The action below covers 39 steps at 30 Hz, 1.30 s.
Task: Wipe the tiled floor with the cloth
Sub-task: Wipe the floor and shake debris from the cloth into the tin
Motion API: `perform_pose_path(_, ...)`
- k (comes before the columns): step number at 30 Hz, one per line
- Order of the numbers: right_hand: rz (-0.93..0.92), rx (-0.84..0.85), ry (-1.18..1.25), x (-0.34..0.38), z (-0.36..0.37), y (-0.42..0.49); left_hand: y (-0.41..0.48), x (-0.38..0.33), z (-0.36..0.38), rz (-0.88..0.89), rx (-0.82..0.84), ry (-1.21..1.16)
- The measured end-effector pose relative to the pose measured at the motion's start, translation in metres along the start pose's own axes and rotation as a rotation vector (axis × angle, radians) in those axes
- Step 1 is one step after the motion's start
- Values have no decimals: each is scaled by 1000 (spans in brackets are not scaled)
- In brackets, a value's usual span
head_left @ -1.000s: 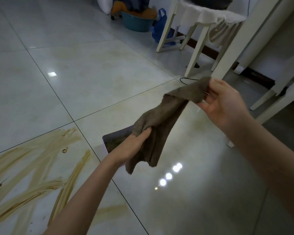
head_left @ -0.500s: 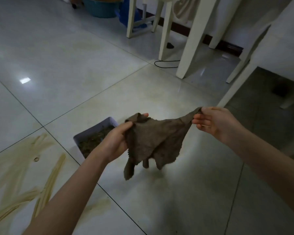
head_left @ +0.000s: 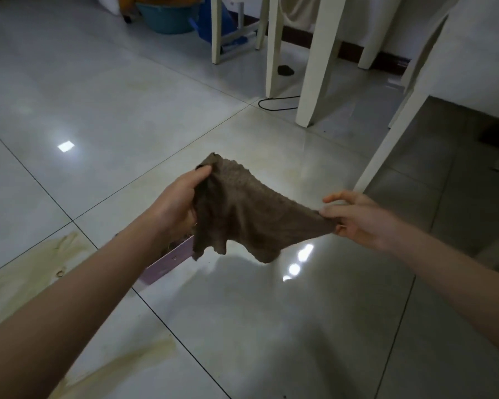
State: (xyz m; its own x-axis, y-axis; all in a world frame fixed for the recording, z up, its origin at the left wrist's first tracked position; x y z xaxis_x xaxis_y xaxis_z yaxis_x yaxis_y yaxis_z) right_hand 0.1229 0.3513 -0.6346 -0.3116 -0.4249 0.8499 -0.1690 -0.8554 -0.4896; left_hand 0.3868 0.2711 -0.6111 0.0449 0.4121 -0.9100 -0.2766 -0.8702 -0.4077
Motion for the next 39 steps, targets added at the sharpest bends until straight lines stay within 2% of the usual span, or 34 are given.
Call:
perform_pose_path(4, 138, 93, -312, -9, 3, 12, -1, -5, 0, -6, -10, 133)
perform_pose_path(10, 71, 198, -646, -8, 4, 27, 10, 0, -4, -31, -60, 174)
perform_pose_path(13, -94, 187, -801, 12, 4, 29, 19, 4, -3, -29, -75, 141)
perform_pose_path(16, -455, 67, -1084, 47, 4, 32, 28, 3, -4, -16, -122, 78)
perform_pose_path(21, -750, -117, -921, 85, -2, 25, 37, -14, 1, 93, -154, -37)
perform_pose_path(25, -874, -69, -812, 79, -7, 6, 34, 1, 3, 115, -98, -36)
perform_pose_path(30, -724, 66, -986, -3, -31, 0, 12, 94, -4, -70, 5, 123)
perform_pose_path(34, -523, 218, -1102, -101, -47, -12, -8, 170, -13, -217, 5, 516)
perform_pose_path(39, -335, 352, -1099, -183, -61, -34, -29, 224, 0, -329, 195, 883)
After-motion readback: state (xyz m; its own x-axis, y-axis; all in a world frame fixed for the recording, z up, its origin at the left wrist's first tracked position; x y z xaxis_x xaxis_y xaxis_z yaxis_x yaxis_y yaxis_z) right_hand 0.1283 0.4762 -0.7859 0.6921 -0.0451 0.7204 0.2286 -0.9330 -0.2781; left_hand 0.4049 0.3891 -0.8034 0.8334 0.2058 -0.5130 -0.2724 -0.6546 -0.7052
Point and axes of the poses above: each hand's wrist, its own y-axis towards the middle knuckle, its own z-axis out of the palm, x = y × z, the point moved 7 cm from there along y, towards the middle knuckle, and after that the axes turned 13 degrees about y, right-handed, at the moved point
